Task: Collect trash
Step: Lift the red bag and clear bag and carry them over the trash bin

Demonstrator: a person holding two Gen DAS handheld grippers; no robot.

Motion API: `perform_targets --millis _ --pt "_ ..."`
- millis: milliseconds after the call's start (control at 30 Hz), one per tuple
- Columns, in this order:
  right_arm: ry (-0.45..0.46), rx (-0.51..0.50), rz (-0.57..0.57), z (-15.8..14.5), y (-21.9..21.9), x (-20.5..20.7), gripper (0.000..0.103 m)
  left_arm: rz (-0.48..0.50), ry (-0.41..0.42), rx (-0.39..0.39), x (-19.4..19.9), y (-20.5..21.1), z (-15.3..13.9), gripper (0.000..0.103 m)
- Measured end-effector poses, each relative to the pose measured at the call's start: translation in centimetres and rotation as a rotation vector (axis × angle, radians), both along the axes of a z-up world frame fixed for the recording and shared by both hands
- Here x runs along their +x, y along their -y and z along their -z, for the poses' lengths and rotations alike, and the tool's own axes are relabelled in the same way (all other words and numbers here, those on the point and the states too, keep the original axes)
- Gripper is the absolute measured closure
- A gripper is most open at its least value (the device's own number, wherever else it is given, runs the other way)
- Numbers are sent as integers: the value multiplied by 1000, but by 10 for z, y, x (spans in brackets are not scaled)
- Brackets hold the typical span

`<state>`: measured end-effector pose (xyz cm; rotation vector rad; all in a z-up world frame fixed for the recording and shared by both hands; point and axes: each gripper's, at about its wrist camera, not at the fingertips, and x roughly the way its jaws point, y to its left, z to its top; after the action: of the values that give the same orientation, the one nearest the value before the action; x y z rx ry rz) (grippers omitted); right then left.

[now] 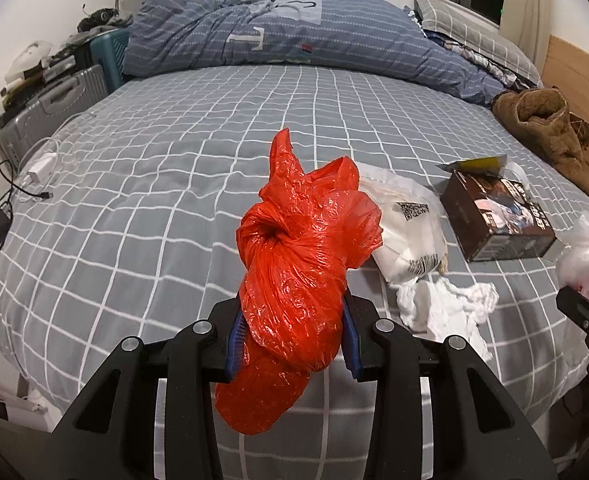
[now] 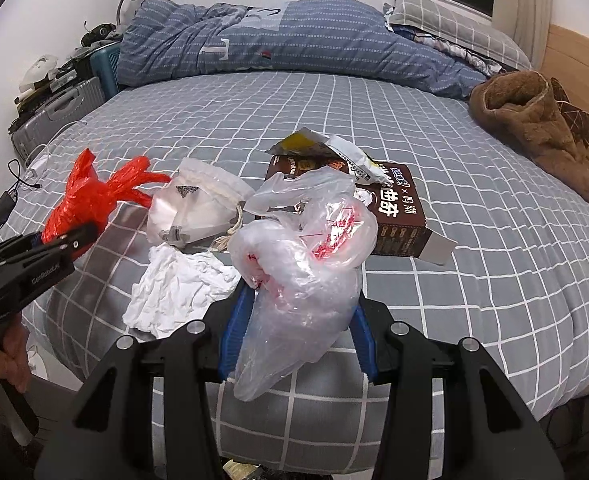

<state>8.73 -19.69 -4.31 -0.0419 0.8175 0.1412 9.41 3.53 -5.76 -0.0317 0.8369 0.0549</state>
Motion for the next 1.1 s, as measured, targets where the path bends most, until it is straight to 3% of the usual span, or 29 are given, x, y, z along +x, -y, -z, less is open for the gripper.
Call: perform_targets --millis 800,1100 --pt "24 18 -47 -13 -9 -40 59 12 48 -16 -71 10 -21 66" --pt "14 20 -54 -12 -8 -59 59 -46 78 -33 -98 -1 -29 66"
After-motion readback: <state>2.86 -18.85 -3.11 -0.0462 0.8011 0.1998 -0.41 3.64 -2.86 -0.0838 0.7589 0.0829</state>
